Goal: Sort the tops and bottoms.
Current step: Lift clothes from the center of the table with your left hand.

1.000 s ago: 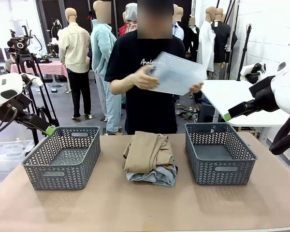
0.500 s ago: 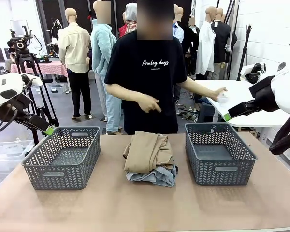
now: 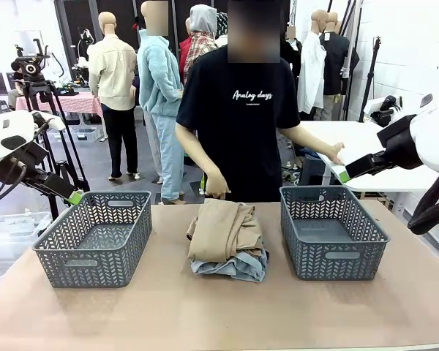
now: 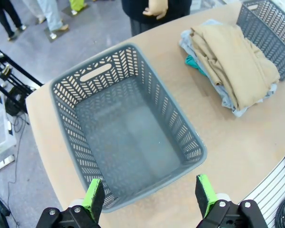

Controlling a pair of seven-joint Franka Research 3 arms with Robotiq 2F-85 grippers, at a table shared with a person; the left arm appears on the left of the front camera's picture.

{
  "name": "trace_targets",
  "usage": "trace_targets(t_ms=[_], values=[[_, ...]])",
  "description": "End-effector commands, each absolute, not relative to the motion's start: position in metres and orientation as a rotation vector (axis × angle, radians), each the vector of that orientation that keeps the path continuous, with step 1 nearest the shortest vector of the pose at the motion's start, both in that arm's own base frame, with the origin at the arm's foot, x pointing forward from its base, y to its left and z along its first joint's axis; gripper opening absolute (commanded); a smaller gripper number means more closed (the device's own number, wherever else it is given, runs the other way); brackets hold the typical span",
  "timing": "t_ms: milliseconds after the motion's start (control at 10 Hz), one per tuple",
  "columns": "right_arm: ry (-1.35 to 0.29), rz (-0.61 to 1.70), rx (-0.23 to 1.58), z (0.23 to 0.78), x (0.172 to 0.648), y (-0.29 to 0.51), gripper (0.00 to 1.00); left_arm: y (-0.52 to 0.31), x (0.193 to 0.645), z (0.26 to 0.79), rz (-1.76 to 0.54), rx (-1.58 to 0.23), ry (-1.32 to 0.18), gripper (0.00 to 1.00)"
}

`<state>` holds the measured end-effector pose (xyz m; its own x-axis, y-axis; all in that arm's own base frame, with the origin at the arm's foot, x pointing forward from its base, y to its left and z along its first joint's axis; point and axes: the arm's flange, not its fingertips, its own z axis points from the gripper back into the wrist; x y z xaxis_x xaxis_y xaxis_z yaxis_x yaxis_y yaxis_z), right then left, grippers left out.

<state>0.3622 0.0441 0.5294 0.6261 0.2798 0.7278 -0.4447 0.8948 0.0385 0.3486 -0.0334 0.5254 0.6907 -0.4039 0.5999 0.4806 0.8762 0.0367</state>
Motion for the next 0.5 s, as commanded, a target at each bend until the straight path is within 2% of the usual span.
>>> trace_targets(t_ms=[0,400], values=[[-0.783,0.411,0.222,0.5273,0.3636,0.0450,1.00,-0.0324,0.3481,0.5257,-0.497,-0.131,-0.642,1.00],[-0.783,0.411,0.222,0.5273,0.3636,0.0450,1.00,-0.0324,0.3481,0.5257,-0.497,-0.131,-0.642,1.00]])
